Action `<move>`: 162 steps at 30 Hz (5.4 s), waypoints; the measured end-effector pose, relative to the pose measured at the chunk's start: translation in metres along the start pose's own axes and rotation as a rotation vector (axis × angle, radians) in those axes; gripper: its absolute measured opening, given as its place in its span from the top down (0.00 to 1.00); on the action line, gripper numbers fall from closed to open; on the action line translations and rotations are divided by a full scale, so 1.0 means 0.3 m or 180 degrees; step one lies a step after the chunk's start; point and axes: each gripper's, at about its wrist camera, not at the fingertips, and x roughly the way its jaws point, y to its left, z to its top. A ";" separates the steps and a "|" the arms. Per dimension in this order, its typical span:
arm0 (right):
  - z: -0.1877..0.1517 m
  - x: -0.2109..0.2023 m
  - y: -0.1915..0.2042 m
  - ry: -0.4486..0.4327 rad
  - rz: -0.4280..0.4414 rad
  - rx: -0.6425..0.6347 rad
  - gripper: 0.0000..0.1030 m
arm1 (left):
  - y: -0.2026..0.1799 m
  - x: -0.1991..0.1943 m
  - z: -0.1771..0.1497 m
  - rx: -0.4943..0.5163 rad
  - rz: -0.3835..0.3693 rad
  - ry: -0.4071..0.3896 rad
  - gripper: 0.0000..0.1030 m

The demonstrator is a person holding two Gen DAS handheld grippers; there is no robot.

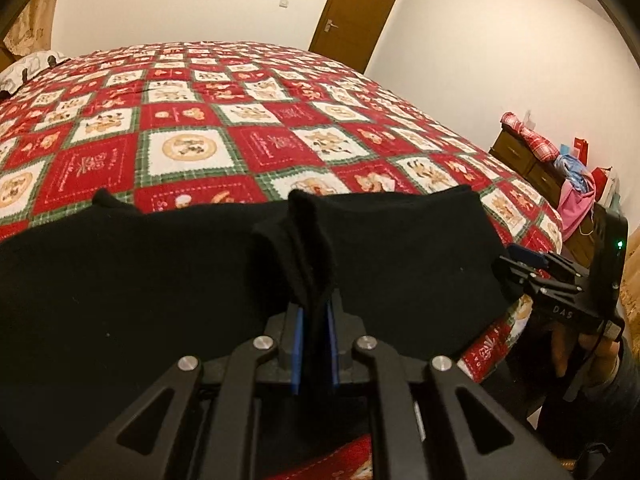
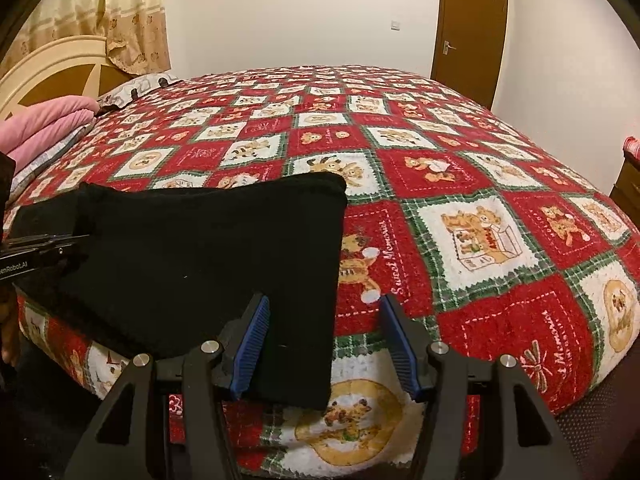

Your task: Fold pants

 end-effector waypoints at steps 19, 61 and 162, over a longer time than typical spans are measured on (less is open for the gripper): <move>-0.007 -0.027 0.039 -0.0145 0.0055 -0.0194 0.39 | 0.010 -0.016 -0.002 0.0043 0.0114 -0.0017 0.59; 0.140 0.122 0.713 -0.0093 0.0981 -0.0849 0.32 | 0.445 -0.336 -0.090 -0.0288 0.1221 -0.0157 0.31; 0.072 -0.030 -0.233 -0.0398 0.0323 0.1288 0.31 | -0.516 0.093 0.156 0.1073 -0.0603 -0.0002 0.51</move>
